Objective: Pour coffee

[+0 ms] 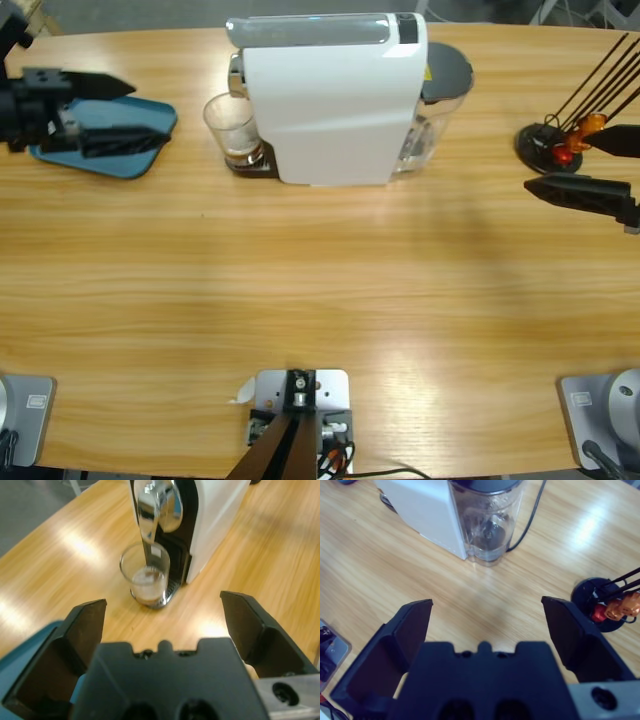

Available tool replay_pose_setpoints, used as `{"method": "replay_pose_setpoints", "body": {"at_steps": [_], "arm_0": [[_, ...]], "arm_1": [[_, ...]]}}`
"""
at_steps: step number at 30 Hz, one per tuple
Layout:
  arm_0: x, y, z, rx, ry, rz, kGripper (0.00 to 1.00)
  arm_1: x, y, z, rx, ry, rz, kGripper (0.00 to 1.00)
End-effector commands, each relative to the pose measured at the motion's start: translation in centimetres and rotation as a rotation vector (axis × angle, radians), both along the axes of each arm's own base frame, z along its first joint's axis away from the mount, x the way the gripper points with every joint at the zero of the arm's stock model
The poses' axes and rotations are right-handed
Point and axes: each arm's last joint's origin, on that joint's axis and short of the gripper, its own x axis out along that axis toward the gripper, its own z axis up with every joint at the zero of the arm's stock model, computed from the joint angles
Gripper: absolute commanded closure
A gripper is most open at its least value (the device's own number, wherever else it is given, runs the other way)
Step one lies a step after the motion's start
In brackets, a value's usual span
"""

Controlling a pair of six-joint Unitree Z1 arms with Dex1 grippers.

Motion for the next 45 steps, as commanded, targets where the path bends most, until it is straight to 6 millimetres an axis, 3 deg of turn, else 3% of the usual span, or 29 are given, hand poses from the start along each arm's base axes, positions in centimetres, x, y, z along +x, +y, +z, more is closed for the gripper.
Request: {"method": "replay_pose_setpoints", "body": {"at_steps": [1, 6, 8, 12, 19, 26, 30, 45], "arm_0": [[2.0, -0.6, -1.8, -0.066, 0.132, -0.048, 0.000], [-0.4, 0.6, -1.5, -0.062, 0.109, -0.065, 0.000], [-0.4, 1.6, -1.0, -0.070, 0.067, -0.071, 0.000], [0.8, 2.9, -1.2, -0.131, 0.076, -0.082, 0.000], [5.6, 2.2, -5.1, -0.169, 0.111, -0.217, 0.000], [6.4, 2.5, -6.3, -0.074, 0.105, -0.150, 0.000], [8.0, 2.1, -7.3, -0.039, 0.072, -0.187, 0.000], [10.5, 1.3, -9.3, -0.073, 0.067, -0.289, 0.000]], "arm_1": [[1.4, 0.2, -1.7, -0.026, 0.082, -0.018, 0.000], [1.7, 0.4, -1.9, -0.029, 0.099, -0.012, 0.000], [1.8, 0.4, -1.9, -0.030, 0.100, -0.012, 0.000], [1.8, 0.4, -1.9, -0.030, 0.101, -0.013, 0.000], [1.9, 0.5, -2.0, -0.034, 0.107, -0.013, 0.000], [2.0, 0.5, -2.1, -0.031, 0.107, -0.010, 0.000], [2.0, 0.5, -2.1, -0.030, 0.109, -0.007, 0.000], [2.3, 0.8, -2.3, -0.032, 0.124, 0.002, 0.000]]}}
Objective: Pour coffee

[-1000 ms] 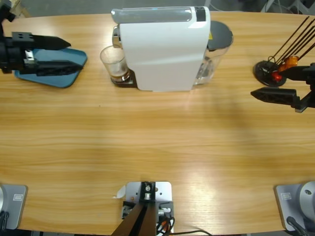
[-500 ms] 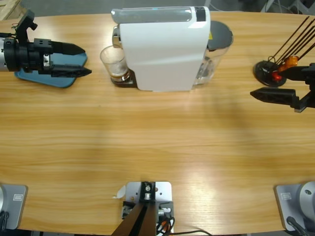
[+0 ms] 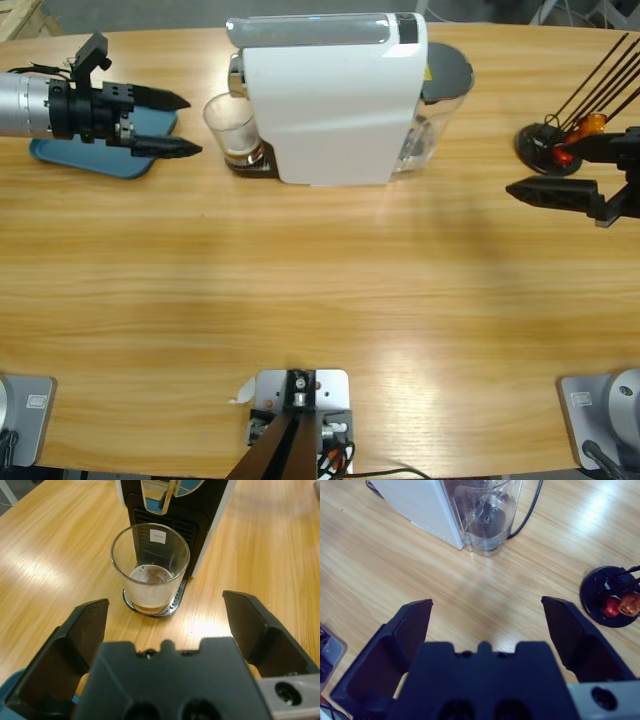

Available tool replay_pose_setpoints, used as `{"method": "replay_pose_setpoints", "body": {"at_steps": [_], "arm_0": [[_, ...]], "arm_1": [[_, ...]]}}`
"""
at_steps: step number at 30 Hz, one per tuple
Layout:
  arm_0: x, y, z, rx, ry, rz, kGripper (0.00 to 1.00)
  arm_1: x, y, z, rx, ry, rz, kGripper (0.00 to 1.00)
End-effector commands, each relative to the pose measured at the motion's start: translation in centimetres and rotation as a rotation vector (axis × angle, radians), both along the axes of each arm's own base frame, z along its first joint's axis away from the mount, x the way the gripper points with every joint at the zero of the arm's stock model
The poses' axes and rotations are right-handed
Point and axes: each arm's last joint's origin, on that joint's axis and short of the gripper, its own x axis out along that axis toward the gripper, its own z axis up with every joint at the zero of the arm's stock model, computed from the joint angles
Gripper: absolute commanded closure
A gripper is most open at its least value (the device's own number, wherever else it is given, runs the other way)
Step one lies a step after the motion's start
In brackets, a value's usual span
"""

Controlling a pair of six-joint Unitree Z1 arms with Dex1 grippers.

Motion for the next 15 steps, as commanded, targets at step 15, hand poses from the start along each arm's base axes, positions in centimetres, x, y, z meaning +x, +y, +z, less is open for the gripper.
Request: {"method": "replay_pose_setpoints", "body": {"at_steps": [15], "arm_0": [[3.3, -2.5, -1.8, 0.055, -0.014, -0.022, 0.000]], "arm_1": [[0.8, 0.4, -1.5, -0.023, 0.065, 0.013, 0.000]]}}
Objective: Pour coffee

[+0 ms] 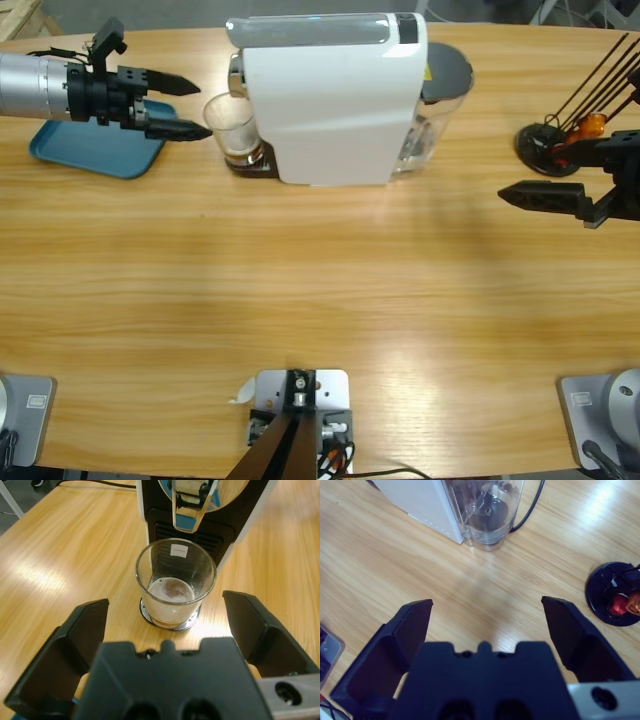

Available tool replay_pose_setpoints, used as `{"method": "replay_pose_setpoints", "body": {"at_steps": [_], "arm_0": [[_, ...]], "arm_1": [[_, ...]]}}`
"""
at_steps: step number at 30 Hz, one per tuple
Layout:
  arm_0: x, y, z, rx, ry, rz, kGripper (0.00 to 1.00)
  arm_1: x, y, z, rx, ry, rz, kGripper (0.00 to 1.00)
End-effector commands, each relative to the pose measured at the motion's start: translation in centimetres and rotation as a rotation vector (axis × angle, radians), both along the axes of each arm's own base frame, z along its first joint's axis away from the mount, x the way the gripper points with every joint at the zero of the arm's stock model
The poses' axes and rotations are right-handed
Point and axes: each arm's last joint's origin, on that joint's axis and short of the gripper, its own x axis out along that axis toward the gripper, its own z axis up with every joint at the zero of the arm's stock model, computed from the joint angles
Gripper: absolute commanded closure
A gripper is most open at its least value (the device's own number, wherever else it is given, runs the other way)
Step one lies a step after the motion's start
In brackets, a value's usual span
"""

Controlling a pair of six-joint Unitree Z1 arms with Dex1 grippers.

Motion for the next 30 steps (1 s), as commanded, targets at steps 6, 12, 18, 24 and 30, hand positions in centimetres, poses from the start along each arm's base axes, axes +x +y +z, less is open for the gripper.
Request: {"method": "replay_pose_setpoints", "body": {"at_steps": [6, 12, 18, 24, 30], "arm_0": [[0.9, -2.6, -1.6, 0.064, 0.008, -0.018, 0.000], [1.1, -3.4, -1.6, 0.073, 0.007, -0.025, 0.000], [1.0, -4.6, -1.8, 0.116, 0.001, -0.023, 0.000], [1.2, -5.1, -1.8, 0.136, 0.002, -0.014, 0.000], [1.3, -5.9, -1.9, 0.165, 0.010, -0.015, 0.002]], "arm_1": [[0.2, 0.0, -1.0, -0.010, 0.034, 0.008, 0.000], [0.3, 0.1, -1.1, -0.012, 0.038, 0.008, 0.000], [0.3, 0.1, -1.1, -0.012, 0.038, 0.008, 0.000], [0.3, 0.1, -1.1, -0.012, 0.036, 0.007, 0.000], [0.4, 0.1, -1.1, -0.013, 0.039, 0.007, 0.000]]}}
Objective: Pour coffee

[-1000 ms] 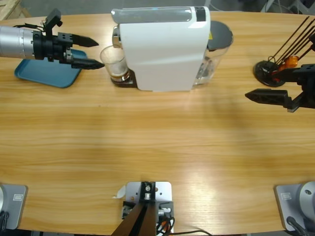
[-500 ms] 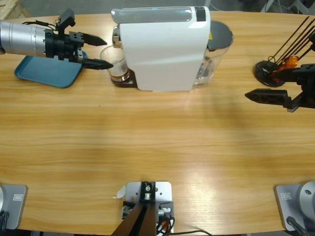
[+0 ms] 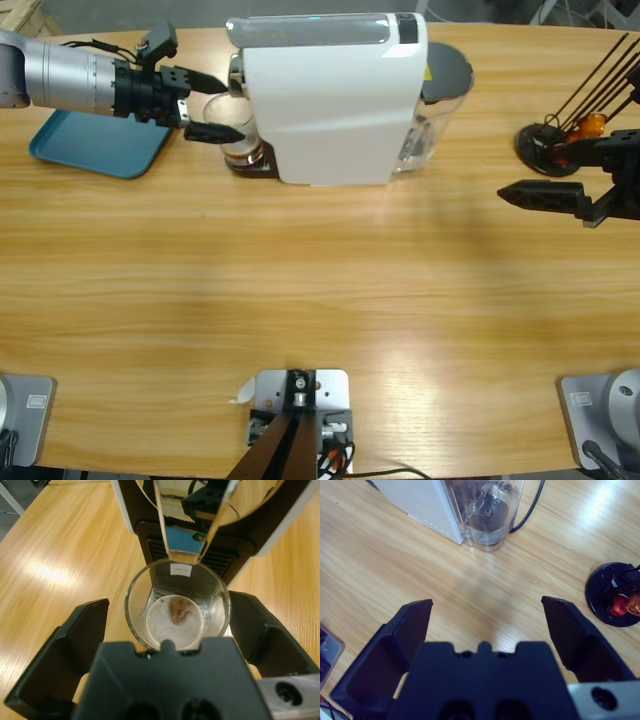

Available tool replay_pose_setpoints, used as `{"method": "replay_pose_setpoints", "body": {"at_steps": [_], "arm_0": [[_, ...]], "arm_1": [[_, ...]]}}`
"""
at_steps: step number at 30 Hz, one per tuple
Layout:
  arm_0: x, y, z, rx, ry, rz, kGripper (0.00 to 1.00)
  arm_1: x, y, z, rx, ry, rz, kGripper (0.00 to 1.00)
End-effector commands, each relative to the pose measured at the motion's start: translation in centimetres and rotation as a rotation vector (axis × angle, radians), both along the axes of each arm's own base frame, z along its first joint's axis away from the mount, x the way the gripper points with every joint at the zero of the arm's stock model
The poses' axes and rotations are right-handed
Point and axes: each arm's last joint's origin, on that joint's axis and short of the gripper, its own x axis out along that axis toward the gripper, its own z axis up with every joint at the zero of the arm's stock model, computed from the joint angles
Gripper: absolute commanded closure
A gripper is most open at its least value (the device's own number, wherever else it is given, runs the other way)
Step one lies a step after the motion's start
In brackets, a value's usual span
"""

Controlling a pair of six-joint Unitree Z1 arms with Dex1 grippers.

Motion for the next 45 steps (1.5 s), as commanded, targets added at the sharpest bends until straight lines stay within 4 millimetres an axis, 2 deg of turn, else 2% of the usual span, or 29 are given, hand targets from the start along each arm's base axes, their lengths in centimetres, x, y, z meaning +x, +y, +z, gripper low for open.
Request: {"method": "replay_pose_setpoints", "body": {"at_steps": [1, 7, 10, 11, 14, 16, 17, 21, 22, 23, 24, 38, 45], "arm_0": [[0.5, -1.2, -2.3, 0.066, 0.069, 0.011, 0.004], [0.4, -1.5, -2.4, 0.081, 0.063, 0.014, 0.042], [0.4, -1.5, -2.3, 0.081, 0.062, 0.014, 0.189], [0.4, -1.5, -2.3, 0.081, 0.062, 0.014, 0.281], [0.4, -1.5, -2.3, 0.077, 0.062, 0.010, 0.459], [0.4, -1.5, -2.2, 0.073, 0.059, 0.005, 0.505], [0.5, -1.6, -2.2, 0.070, 0.057, 0.003, 0.601], [0.5, -1.6, -2.2, 0.066, 0.056, -0.004, 0.621], [0.4, -1.6, -2.1, 0.062, 0.057, -0.009, 0.740], [0.4, -1.6, -2.1, 0.057, 0.059, -0.016, 0.944], [0.3, -1.6, -2.1, 0.053, 0.061, -0.021, 1.000], [-0.1, -1.1, -1.9, 0.033, 0.073, -0.031, 1.000], [-0.8, 1.3, -0.9, 0.018, 0.069, 0.023, 1.000]], "arm_1": [[0.4, 0.1, -1.1, -0.014, 0.041, 0.007, 0.000], [0.3, 0.1, -1.1, -0.014, 0.040, 0.007, 0.000], [0.4, 0.1, -1.1, -0.015, 0.040, 0.007, 0.000], [0.4, 0.1, -1.1, -0.015, 0.041, 0.007, 0.000], [0.4, 0.1, -1.2, -0.016, 0.042, 0.007, 0.000], [0.4, 0.1, -1.1, -0.015, 0.041, 0.007, 0.000], [0.4, 0.1, -1.2, -0.016, 0.042, 0.007, 0.000], [0.4, 0.1, -1.2, -0.016, 0.042, 0.007, 0.000], [0.4, 0.1, -1.2, -0.016, 0.042, 0.007, 0.000], [0.4, 0.1, -1.2, -0.016, 0.042, 0.007, 0.000], [0.4, 0.1, -1.2, -0.016, 0.042, 0.007, 0.000], [0.3, 0.1, -1.1, -0.014, 0.037, 0.006, 0.000], [0.3, 0.0, -1.1, -0.013, 0.035, 0.006, 0.000]]}}
